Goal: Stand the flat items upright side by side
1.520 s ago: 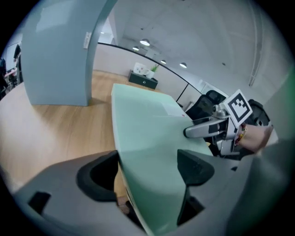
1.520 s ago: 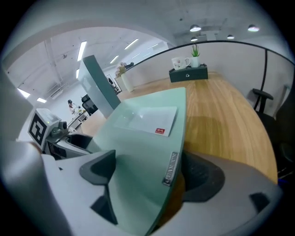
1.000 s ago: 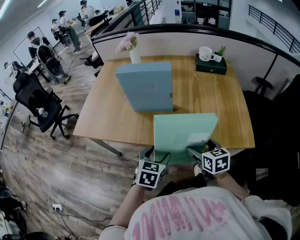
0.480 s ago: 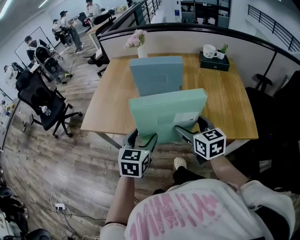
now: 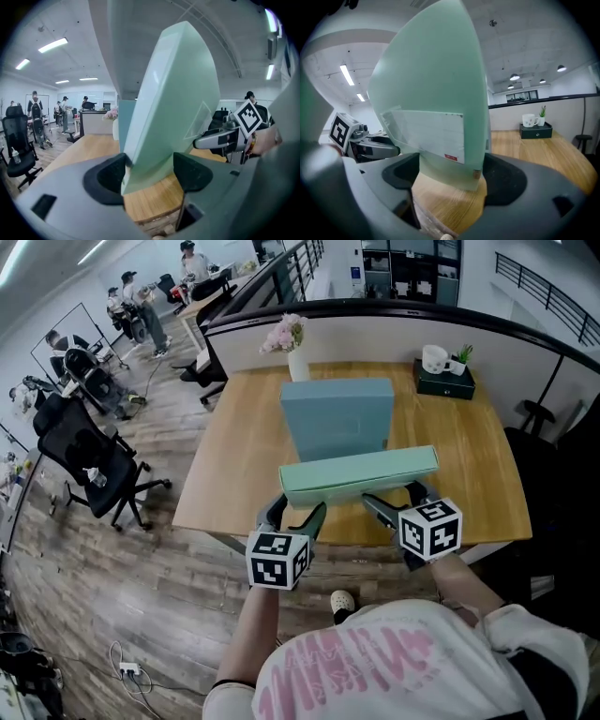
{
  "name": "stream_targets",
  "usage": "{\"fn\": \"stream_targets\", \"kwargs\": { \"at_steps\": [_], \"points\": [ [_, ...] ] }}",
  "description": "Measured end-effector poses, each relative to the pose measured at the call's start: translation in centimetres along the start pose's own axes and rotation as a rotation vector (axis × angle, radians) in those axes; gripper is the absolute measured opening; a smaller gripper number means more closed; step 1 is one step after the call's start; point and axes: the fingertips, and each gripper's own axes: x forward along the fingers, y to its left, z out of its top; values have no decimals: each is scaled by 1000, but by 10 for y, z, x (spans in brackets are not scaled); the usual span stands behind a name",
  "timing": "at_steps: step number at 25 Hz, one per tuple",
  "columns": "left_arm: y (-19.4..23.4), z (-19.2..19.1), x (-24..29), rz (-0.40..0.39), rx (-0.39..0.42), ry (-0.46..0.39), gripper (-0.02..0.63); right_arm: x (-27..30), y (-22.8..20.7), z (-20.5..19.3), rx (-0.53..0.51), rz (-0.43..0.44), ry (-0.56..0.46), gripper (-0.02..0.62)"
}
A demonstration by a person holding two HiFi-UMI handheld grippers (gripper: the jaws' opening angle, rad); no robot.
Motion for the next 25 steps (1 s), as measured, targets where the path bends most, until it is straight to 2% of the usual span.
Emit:
{"fn": "stream_targets", "kwargs": {
  "at_steps": [7,13,21,25],
  "points": [
    [38,8,49,-36,-50,39,310,50,-21,19,31,-45,6,423],
    [56,3,85,-66,-107,41,310,73,-35,33,-3,-114,-10,423],
    [69,0,110,-66,-111,58,311,90,-44,31,18,-153,-18,423],
    [70,-2,116,-81,-75,66,319,89,-47,26,35,-164,-15,423]
  ]
}}
